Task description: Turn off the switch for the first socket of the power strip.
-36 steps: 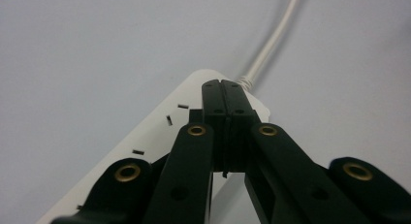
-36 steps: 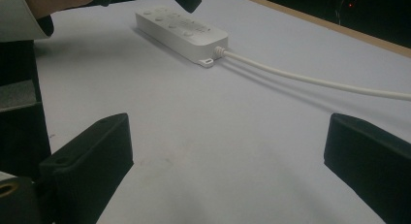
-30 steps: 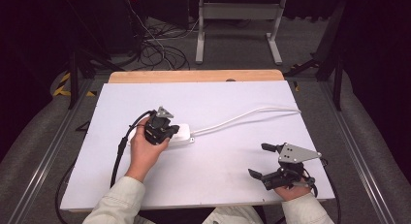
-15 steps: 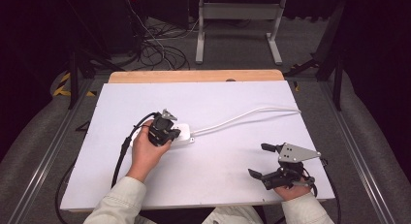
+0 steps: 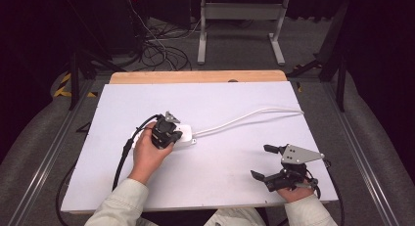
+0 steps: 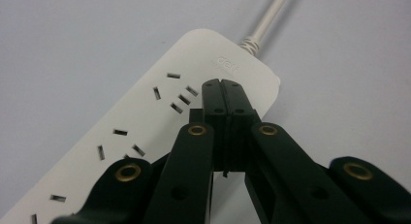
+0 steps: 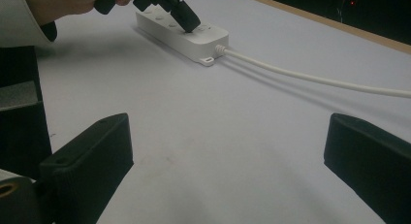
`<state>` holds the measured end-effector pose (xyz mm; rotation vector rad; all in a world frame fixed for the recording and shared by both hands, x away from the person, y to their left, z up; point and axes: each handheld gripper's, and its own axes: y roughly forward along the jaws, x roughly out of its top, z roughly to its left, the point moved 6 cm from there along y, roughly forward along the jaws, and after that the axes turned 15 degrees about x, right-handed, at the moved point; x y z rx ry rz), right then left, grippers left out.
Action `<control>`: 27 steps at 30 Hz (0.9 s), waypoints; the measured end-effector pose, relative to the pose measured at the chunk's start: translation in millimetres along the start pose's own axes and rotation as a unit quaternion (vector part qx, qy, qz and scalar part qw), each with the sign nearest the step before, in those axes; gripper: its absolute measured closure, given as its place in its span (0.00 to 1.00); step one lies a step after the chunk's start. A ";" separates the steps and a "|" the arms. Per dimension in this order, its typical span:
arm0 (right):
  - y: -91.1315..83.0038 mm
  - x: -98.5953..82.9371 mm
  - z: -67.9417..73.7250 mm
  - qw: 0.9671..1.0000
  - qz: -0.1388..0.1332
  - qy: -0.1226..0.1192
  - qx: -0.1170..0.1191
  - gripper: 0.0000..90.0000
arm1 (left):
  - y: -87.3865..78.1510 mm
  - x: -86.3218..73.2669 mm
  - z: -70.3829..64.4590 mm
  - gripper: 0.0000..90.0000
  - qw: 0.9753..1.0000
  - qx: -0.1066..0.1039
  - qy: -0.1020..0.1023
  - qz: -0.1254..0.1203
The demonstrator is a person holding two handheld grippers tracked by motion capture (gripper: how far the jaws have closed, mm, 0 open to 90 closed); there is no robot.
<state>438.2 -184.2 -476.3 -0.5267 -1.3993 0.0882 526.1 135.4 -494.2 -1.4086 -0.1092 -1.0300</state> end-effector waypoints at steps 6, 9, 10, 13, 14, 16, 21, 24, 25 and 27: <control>-0.1 -0.1 -0.1 1.000 0.000 0.003 -0.001 0.05 | 1.2 -1.8 -0.2 1.00 1.000 0.001 0.002 -0.004; -0.9 0.1 0.1 1.000 0.000 0.003 -0.002 0.05 | 1.1 -2.8 0.5 1.00 1.000 0.000 -0.002 -0.007; -1.0 0.1 0.1 1.000 -0.001 0.003 -0.002 0.05 | 1.2 -2.9 0.6 1.00 1.000 -0.001 -0.004 -0.008; -0.7 0.0 0.3 1.000 0.000 0.003 -0.002 0.05 | 1.5 -3.7 0.5 1.00 1.000 -0.007 -0.011 -0.013; -0.7 0.0 0.4 1.000 0.001 0.003 -0.002 0.05 | 1.6 -3.9 0.6 1.00 1.000 -0.008 -0.012 -0.014; -0.6 0.0 0.4 1.000 0.001 0.002 -0.002 0.05 | 1.4 -4.3 1.5 1.00 1.000 -0.008 -0.012 -0.013; -0.2 0.0 0.7 1.000 0.001 0.002 0.000 0.05 | 1.5 -3.8 0.4 1.00 1.000 -0.007 -0.013 -0.012; -0.5 0.3 1.2 1.000 -0.001 0.002 0.001 0.05 | 1.6 -4.1 0.7 1.00 1.000 -0.008 -0.014 -0.012; -0.5 0.3 1.2 1.000 -0.001 0.002 0.001 0.05 | 1.5 -4.4 1.3 1.00 1.000 -0.009 -0.015 -0.011; -0.5 0.3 1.2 1.000 -0.001 0.002 0.001 0.05 | 1.3 -4.4 0.9 1.00 1.000 -0.006 -0.015 -0.011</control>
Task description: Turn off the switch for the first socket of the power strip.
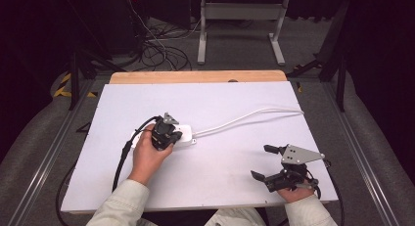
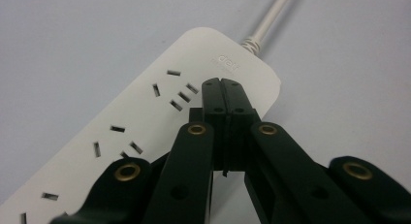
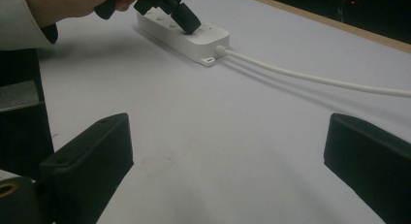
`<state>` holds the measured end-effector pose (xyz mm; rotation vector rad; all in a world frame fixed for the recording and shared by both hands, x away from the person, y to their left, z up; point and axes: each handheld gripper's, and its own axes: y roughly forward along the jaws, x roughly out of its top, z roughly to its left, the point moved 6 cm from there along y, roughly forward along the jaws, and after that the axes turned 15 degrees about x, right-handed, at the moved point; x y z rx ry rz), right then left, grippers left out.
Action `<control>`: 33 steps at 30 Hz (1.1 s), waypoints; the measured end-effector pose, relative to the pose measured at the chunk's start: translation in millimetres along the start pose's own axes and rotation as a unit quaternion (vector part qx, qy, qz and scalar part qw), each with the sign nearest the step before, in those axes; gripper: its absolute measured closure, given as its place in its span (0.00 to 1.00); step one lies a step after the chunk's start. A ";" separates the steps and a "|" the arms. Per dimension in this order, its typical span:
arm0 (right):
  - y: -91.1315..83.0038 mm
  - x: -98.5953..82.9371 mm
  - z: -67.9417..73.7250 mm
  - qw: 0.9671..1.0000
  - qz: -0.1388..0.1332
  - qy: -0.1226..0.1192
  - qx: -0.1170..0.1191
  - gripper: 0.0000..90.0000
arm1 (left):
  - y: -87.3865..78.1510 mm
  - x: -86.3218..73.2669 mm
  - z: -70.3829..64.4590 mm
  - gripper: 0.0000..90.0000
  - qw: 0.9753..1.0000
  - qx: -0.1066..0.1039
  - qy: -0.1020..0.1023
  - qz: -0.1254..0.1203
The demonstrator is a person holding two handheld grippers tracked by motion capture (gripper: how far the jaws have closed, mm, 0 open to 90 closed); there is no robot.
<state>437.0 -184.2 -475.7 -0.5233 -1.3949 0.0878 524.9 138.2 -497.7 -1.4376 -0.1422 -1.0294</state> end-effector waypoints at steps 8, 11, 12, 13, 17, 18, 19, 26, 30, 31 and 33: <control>0.0 0.0 0.2 1.000 0.001 0.000 -0.001 0.05 | 0.0 -0.1 -0.5 1.00 1.000 0.001 0.001 0.000; 0.1 -0.1 0.1 1.000 0.001 0.000 -0.001 0.05 | 0.0 -0.1 -1.1 1.00 1.000 0.004 0.002 -0.001; 0.0 -0.2 0.1 1.000 0.002 0.000 -0.001 0.05 | 0.0 -0.1 -1.2 1.00 1.000 0.004 0.002 -0.001; 0.0 -0.2 0.1 1.000 0.002 0.000 -0.001 0.05 | 0.0 -0.1 -1.2 1.00 1.000 0.004 0.002 -0.001; 0.3 -0.1 0.6 1.000 0.001 -0.001 0.000 0.05 | 0.2 -0.6 -0.6 1.00 1.000 -0.002 -0.007 -0.001; 0.2 -0.2 0.5 1.000 0.002 -0.001 0.000 0.05 | 0.2 -0.8 -0.6 1.00 1.000 -0.002 -0.008 -0.001; 0.3 -0.2 0.5 1.000 0.002 0.000 0.000 0.05 | 0.2 -0.8 -0.6 1.00 1.000 -0.002 -0.008 -0.001; 1.2 -0.5 0.6 1.000 0.002 0.002 0.002 0.05 | 0.7 -2.2 -0.6 1.00 1.000 -0.005 -0.010 -0.001; 2.2 -0.7 1.3 1.000 0.002 0.001 0.004 0.05 | -1.1 -3.4 -1.9 1.00 1.000 -0.003 -0.010 -0.003; 2.2 -0.6 1.6 1.000 0.002 0.000 0.004 0.05 | -2.4 -3.5 -1.9 1.00 1.000 0.003 -0.007 -0.007; 2.3 -0.6 1.9 1.000 0.002 0.000 0.005 0.05 | -5.3 -2.8 -2.3 1.00 1.000 0.013 -0.003 -0.012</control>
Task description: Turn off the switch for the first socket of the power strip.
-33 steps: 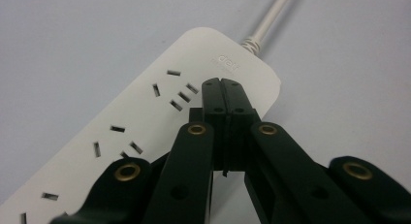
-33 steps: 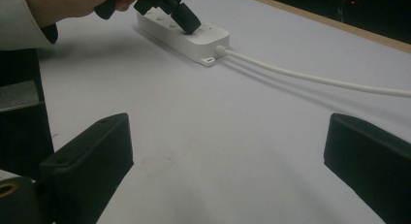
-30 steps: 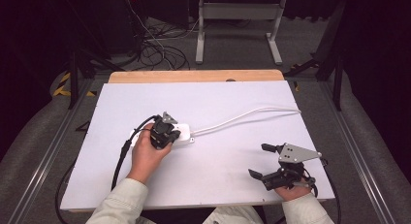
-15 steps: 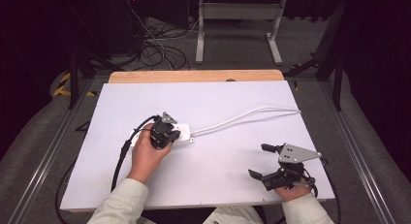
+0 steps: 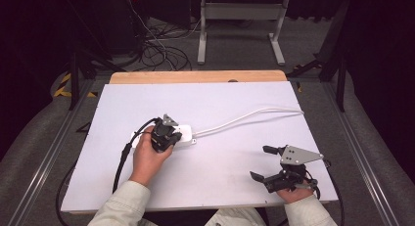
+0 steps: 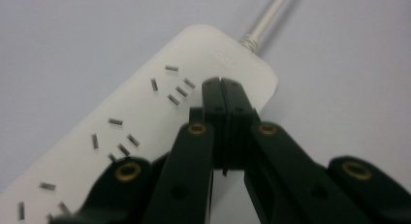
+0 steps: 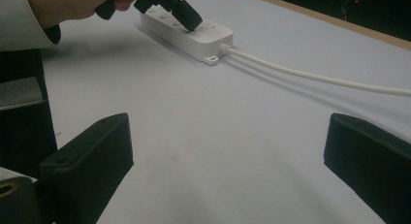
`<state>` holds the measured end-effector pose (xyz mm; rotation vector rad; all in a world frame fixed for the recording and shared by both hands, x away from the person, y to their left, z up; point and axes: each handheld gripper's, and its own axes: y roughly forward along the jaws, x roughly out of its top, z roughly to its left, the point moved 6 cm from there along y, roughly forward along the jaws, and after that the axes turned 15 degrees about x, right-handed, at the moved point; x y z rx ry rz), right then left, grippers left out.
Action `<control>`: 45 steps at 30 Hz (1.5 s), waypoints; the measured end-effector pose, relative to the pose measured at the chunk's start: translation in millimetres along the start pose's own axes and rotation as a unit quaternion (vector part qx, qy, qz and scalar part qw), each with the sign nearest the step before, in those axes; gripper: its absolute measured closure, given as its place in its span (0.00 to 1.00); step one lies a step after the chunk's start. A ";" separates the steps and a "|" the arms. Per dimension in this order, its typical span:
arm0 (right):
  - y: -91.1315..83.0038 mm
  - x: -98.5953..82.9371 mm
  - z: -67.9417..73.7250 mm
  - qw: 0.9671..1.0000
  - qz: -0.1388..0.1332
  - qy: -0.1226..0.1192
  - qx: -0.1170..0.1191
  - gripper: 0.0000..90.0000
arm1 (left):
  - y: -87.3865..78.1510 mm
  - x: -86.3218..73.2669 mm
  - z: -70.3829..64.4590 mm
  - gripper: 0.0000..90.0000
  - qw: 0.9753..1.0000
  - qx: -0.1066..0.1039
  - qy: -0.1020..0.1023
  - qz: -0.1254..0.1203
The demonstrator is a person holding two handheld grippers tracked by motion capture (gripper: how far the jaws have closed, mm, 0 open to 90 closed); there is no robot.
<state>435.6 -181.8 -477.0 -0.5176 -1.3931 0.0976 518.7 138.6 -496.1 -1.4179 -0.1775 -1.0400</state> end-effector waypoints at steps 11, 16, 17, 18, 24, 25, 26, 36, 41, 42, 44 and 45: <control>-1.8 -0.3 -1.5 1.000 -0.003 0.000 -0.001 0.05 | -28.9 16.7 -5.9 1.00 0.999 -0.027 -0.009 -0.041; -2.7 -1.1 -1.9 1.000 -0.003 0.001 -0.002 0.05 | -35.7 20.4 -6.6 1.00 0.998 -0.039 -0.011 -0.043; -2.9 -1.2 -2.0 1.000 -0.003 0.001 -0.003 0.04 | -39.4 22.4 -6.2 1.00 0.998 -0.038 -0.010 -0.050; -3.1 -1.2 -2.1 1.000 -0.003 0.001 -0.003 0.05 | -39.4 22.4 -6.2 1.00 0.998 -0.038 -0.010 -0.050; -2.5 -1.1 -1.9 1.000 -0.001 0.001 -0.003 0.05 | -50.4 25.9 -4.3 1.00 0.997 -0.039 -0.015 -0.067; -2.4 -1.1 -1.9 1.000 -0.001 0.001 -0.003 0.04 | -51.2 26.0 -4.1 1.00 0.997 -0.041 -0.015 -0.068; -2.5 -1.1 -1.9 1.000 -0.001 0.001 -0.003 0.05 | -51.2 26.0 -4.1 1.00 0.997 -0.041 -0.015 -0.068; -3.6 -1.4 -2.0 1.000 -0.002 0.000 -0.004 0.05 | -57.4 27.9 -3.1 0.89 0.996 -0.041 -0.006 -0.080; -3.7 -1.2 -1.8 1.000 -0.003 0.001 -0.004 0.05 | -64.8 28.2 -6.4 0.84 0.993 -0.049 0.014 -0.104; -3.7 -1.1 -1.8 1.000 -0.003 0.000 -0.004 0.05 | -66.5 28.1 -6.5 0.81 0.993 -0.050 0.017 -0.108; -3.7 -1.1 -1.6 1.000 -0.002 -0.001 -0.004 0.05 | -71.0 27.5 -9.2 0.76 0.992 -0.065 0.010 -0.111; -3.9 -1.1 -1.4 1.000 -0.001 -0.001 -0.004 0.05 | -71.0 27.5 -9.2 0.75 0.992 -0.065 0.010 -0.111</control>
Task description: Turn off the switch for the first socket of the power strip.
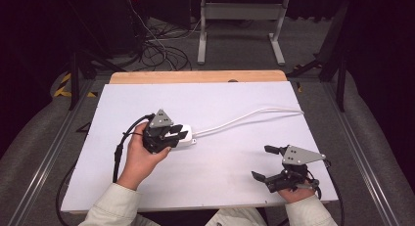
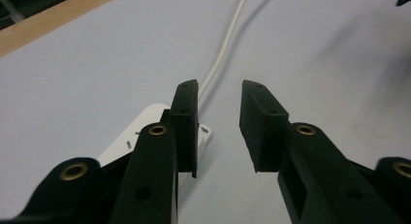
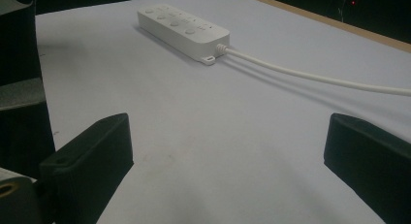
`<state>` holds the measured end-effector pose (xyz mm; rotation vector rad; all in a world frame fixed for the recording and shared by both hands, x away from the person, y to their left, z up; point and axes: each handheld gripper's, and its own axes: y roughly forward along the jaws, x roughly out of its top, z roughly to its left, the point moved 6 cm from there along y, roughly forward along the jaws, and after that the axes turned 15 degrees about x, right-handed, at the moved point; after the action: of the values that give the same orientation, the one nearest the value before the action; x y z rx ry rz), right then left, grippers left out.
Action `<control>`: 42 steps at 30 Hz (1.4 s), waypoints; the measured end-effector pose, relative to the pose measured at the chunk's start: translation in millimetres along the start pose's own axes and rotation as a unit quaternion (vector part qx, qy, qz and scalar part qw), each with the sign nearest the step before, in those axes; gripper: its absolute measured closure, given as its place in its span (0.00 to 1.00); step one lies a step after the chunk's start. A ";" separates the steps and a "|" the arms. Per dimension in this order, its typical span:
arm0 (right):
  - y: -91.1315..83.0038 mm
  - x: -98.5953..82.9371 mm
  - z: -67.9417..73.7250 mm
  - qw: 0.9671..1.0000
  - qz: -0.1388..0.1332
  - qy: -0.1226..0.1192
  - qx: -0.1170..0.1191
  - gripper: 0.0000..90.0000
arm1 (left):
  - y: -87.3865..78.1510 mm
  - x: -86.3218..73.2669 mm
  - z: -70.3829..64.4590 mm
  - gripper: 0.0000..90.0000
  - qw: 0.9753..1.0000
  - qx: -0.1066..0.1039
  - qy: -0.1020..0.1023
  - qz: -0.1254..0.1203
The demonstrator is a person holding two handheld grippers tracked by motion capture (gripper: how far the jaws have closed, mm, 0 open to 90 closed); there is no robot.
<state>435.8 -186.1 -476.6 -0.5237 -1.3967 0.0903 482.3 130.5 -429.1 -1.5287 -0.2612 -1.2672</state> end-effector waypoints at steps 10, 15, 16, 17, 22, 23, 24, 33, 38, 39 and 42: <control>-0.8 0.1 0.3 1.000 -0.001 -0.001 -0.001 0.05 | -29.0 -3.2 4.2 0.43 0.999 0.005 -0.005 -0.040; -0.5 0.2 0.6 1.000 -0.001 -0.001 0.000 0.05 | -40.5 -9.6 7.2 0.32 0.998 0.001 -0.013 -0.057; -0.5 0.3 0.7 1.000 -0.001 -0.002 0.000 0.05 | -43.0 -11.5 7.5 0.31 0.998 -0.002 -0.013 -0.064; -0.6 0.3 0.6 1.000 -0.001 -0.001 -0.001 0.05 | -47.9 -15.6 8.9 0.29 0.997 0.001 -0.013 -0.073; -0.2 0.4 1.0 1.000 0.000 -0.002 -0.001 0.05 | -57.7 -21.6 10.9 0.26 0.996 0.009 -0.017 -0.085; -0.1 0.5 1.1 1.000 0.000 -0.002 -0.001 0.05 | -62.6 -24.0 11.5 0.24 0.995 0.008 -0.026 -0.095; -0.2 0.5 1.1 1.000 0.000 -0.001 -0.001 0.05 | -65.0 -25.7 12.2 0.23 0.995 0.010 -0.027 -0.100; -0.4 0.3 1.0 1.000 -0.001 -0.001 -0.001 0.05 | -77.1 -47.4 18.0 0.12 0.991 -0.001 -0.016 -0.130; 0.2 -0.1 0.8 1.000 0.001 -0.001 -0.001 0.05 | -81.2 -68.4 24.8 0.10 0.990 0.019 -0.020 -0.137; 0.3 -0.2 0.9 1.000 0.001 0.000 -0.001 0.05 | -81.7 -73.8 26.0 0.09 0.991 0.022 -0.022 -0.131; 0.4 -0.3 1.0 1.000 0.001 0.000 -0.001 0.05 | -82.1 -89.0 31.3 0.07 0.991 0.032 -0.030 -0.126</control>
<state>434.9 -185.5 -476.9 -0.5264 -1.3967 0.0915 404.9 226.8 -448.6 -1.5159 -0.5435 -1.3956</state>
